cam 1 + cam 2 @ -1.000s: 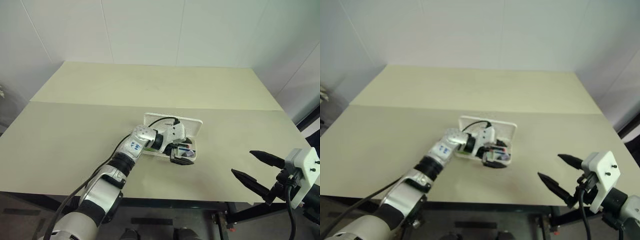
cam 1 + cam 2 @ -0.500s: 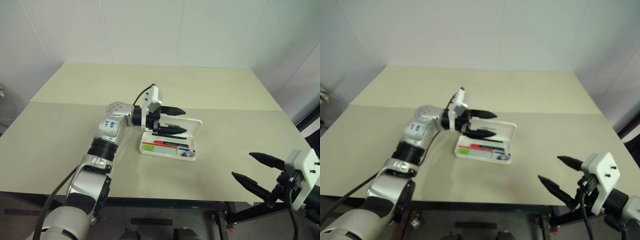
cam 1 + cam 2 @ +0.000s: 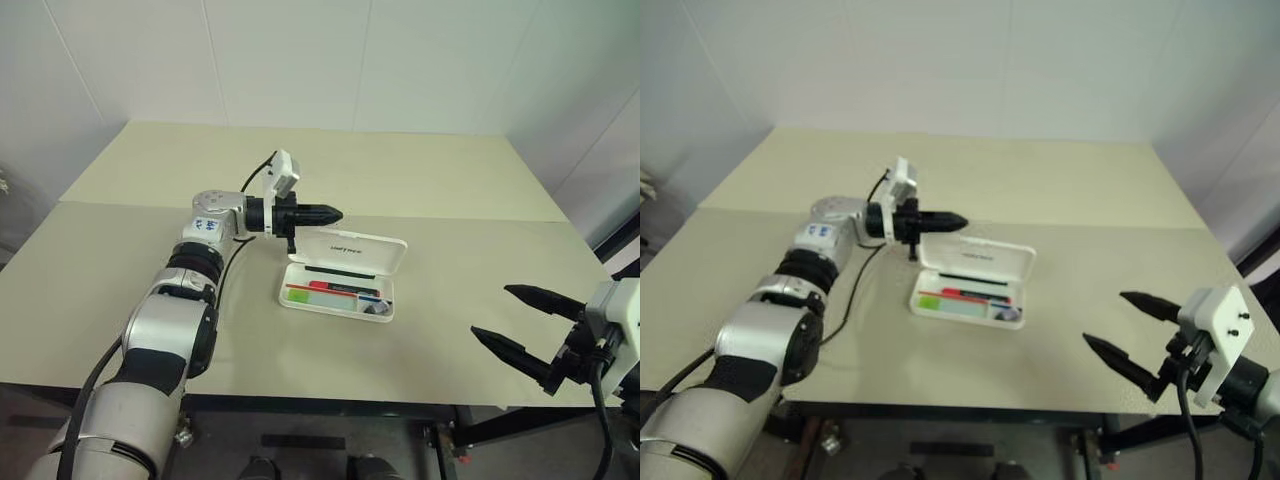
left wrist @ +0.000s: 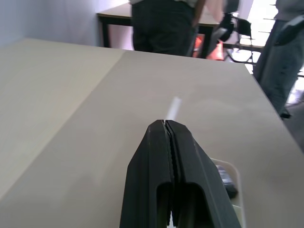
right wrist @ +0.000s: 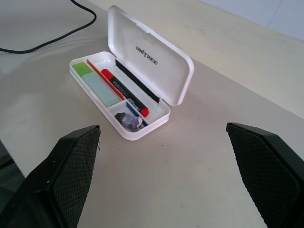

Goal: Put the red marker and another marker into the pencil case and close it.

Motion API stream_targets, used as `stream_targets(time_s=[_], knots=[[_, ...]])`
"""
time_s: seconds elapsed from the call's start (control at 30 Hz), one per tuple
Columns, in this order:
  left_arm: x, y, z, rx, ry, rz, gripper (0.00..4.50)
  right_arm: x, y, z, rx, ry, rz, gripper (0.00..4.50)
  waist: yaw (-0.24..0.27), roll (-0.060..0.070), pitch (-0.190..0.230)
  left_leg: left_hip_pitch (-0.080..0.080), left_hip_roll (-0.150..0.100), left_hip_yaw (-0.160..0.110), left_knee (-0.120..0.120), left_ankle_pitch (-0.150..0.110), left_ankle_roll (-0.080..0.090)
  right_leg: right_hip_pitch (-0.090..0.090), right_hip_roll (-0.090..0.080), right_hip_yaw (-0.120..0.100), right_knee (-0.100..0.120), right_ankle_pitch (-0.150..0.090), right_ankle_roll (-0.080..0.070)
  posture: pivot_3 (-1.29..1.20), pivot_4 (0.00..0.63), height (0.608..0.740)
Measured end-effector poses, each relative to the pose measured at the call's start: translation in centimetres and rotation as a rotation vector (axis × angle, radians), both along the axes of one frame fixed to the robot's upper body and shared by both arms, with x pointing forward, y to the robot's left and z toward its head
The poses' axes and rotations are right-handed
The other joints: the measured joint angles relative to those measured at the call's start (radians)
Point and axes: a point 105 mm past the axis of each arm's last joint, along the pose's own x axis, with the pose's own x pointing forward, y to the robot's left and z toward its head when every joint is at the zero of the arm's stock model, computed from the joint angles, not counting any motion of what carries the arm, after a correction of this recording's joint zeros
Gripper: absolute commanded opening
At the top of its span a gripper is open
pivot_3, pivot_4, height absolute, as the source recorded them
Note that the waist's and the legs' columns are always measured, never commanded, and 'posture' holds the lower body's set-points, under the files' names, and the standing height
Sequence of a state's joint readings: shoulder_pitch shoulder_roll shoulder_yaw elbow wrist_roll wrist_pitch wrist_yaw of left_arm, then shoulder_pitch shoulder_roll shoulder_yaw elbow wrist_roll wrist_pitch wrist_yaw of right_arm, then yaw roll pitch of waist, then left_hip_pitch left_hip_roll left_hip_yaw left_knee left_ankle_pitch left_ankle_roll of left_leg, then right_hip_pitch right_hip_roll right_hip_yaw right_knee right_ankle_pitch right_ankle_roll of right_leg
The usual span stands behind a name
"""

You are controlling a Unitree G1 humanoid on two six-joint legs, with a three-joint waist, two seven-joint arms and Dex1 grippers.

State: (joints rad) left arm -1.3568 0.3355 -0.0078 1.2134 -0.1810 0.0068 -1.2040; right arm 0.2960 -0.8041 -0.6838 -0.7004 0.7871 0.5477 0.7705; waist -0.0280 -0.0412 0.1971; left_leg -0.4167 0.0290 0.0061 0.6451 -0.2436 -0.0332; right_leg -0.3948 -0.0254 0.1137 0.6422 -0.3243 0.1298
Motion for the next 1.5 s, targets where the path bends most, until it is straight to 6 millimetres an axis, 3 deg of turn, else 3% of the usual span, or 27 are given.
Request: stream_targets(time_s=[0.13,0.4,0.63,0.97,1.1,1.5], knots=[[1.8,0.8,0.1,0.004,0.007,0.169,0.04,0.0,-0.1,0.0,-0.01,-0.003,-0.008,4.5,0.0,0.0,0.0,-0.001,0.0,0.0,0.0,0.0,0.0,-0.001,0.0,0.0,0.0,0.0,0.0,0.0,0.15,0.74],[2.8,2.1,-3.1,0.076,0.195,0.317,0.04,0.1,-0.3,-0.1,-0.009,-0.008,-0.024,4.5,0.001,0.0,0.0,-0.003,0.0,-0.001,0.001,0.0,0.0,-0.003,0.0,-0.001,0.001,0.0,0.001,0.0,0.15,0.74],[1.1,1.9,-4.2,0.155,0.288,0.165,0.04,0.1,-0.4,-0.2,-0.012,-0.008,-0.034,4.5,0.0,0.0,0.0,-0.003,0.0,0.0,0.001,0.0,0.0,-0.003,0.0,-0.001,0.001,0.0,0.001,0.0,0.15,0.74],[-1.9,3.7,-6.1,0.433,0.335,-0.077,0.04,0.1,-0.4,-0.1,-0.012,-0.021,-0.034,4.5,0.0,0.0,0.0,-0.003,0.0,0.0,0.001,0.0,0.0,-0.003,0.0,-0.001,0.002,0.0,0.0,0.0,0.15,0.74],[-2.1,3.6,-6.9,0.535,0.298,-0.106,0.04,0.3,-0.3,0.0,-0.015,-0.029,-0.023,4.5,0.0,0.0,0.0,-0.003,0.0,-0.001,0.001,0.0,0.0,-0.003,0.0,-0.001,0.002,0.0,0.0,0.0,0.15,0.74],[-1.1,1.0,-7.6,0.695,0.062,-0.116,0.04,1.5,-1.8,0.0,-0.006,-0.004,0.06,4.5,0.001,0.0,0.0,-0.003,-0.001,-0.001,0.003,0.0,0.0,-0.002,0.0,0.0,0.003,0.001,0.001,0.0,0.15,0.74]])
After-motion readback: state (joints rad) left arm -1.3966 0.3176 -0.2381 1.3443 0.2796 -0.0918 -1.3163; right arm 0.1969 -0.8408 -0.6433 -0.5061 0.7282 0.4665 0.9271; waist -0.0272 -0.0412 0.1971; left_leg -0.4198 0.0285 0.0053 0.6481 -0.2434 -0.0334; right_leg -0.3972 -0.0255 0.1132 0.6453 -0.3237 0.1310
